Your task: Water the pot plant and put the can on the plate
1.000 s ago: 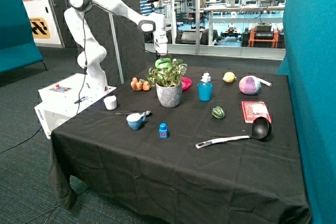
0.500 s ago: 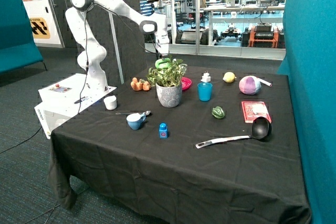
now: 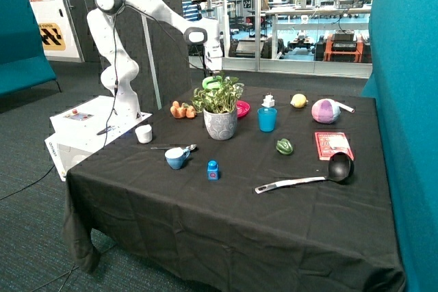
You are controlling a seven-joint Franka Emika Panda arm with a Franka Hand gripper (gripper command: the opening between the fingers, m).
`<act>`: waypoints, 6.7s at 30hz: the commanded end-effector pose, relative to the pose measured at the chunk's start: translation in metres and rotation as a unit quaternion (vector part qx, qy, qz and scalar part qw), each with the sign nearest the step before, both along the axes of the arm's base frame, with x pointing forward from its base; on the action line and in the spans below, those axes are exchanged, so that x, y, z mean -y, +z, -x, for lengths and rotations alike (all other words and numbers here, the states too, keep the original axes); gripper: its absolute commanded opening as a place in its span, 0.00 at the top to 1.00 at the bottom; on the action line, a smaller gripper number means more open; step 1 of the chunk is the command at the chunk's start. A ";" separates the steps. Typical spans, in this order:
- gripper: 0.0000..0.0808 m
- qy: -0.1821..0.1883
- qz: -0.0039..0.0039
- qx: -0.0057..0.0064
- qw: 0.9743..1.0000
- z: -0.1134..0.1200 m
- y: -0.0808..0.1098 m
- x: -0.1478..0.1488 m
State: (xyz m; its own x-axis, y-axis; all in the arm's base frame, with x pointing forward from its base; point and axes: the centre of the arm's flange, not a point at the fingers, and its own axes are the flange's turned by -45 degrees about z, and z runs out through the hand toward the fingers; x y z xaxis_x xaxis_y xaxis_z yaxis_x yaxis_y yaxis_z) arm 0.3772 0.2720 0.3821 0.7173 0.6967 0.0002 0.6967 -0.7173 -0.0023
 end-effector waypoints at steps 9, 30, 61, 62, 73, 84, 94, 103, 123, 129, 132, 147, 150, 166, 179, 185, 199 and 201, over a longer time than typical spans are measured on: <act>0.59 -0.007 0.001 0.001 1.000 -0.005 -0.004 0.007; 0.77 -0.005 0.001 0.001 1.000 -0.007 -0.010 0.003; 1.00 -0.020 0.001 0.001 1.000 -0.020 0.017 0.007; 1.00 -0.020 0.001 0.001 1.000 -0.022 0.021 0.008; 1.00 -0.045 0.001 0.001 0.999 -0.035 0.055 0.036; 1.00 -0.076 0.001 0.001 0.997 -0.041 0.082 0.077; 1.00 -0.133 0.001 0.001 0.991 -0.039 0.100 0.134; 1.00 -0.243 0.001 0.000 0.970 -0.043 0.101 0.165; 1.00 -0.461 0.001 0.000 0.888 -0.036 0.107 0.218; 1.00 -0.518 0.001 0.000 0.856 -0.027 0.106 0.232; 1.00 -0.535 0.001 0.000 0.845 -0.023 0.104 0.234; 1.00 -0.659 0.001 0.000 0.752 -0.009 0.090 0.259; 1.00 -0.665 0.001 0.000 0.747 -0.006 0.089 0.265; 1.00 -0.683 0.001 0.000 0.730 -0.028 0.066 0.299; 1.00 -0.671 0.001 0.000 0.742 -0.019 0.114 0.273; 1.00 -0.669 0.001 0.000 0.744 -0.018 0.127 0.269; 1.00 -0.661 0.001 0.000 0.751 -0.024 0.130 0.281; 1.00 -0.652 0.001 0.000 0.759 -0.026 0.127 0.283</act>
